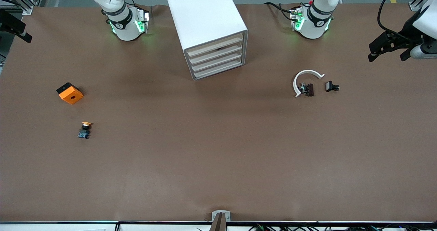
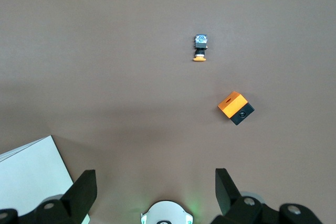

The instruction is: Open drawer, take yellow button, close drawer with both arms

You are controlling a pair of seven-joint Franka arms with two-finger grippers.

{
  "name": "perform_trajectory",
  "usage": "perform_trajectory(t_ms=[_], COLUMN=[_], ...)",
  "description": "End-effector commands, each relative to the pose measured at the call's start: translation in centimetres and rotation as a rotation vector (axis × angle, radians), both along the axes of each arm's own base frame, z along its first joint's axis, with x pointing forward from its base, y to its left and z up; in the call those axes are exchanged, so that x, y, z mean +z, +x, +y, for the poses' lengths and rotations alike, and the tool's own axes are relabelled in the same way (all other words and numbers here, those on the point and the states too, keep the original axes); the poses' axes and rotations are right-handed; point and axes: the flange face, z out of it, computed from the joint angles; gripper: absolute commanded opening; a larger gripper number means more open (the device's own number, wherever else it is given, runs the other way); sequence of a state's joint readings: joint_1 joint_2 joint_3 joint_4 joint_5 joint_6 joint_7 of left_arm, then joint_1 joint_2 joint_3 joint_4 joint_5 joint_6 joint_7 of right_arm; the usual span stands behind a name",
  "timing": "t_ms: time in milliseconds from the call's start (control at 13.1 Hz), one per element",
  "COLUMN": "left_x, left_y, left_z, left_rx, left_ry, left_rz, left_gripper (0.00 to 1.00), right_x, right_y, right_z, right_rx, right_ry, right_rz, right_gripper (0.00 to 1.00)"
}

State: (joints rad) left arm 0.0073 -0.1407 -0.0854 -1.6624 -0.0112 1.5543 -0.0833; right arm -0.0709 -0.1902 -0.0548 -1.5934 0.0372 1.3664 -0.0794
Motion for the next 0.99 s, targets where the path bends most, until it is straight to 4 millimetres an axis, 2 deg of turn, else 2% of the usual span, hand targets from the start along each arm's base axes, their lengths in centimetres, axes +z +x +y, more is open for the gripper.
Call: perform_trajectory(t_ms=[0,153,305,916], left_x=[0.71,1.2,1.02,0.47], left_y=[0.66,0.75,1.26,1.22], left_z=[0.33,0.41,0.52,0.57], left_rx=[0.006,0.008,0.008,0.01], left_ry=[-0.007,-0.008,-0.008,-0.003], left_rz=[-0.016,-0.027,-0.021,0.005], left_gripper=[1.0,1.0,1.0,1.0], right_x=[0.06,0.06,0.06,-0.04], right_y=[-0.68,-0.68,-0.68,-0.66], right_z=[-0.26,-0.26,-0.26,-0.26], right_rx=[0.003,0.003,0.003,0.003], right_ry=[-0.001,-0.001,-0.001,0.0], right_rz=[-0.005,-0.005,-0.005,0.0], right_gripper=[1.0,1.0,1.0,1.0])
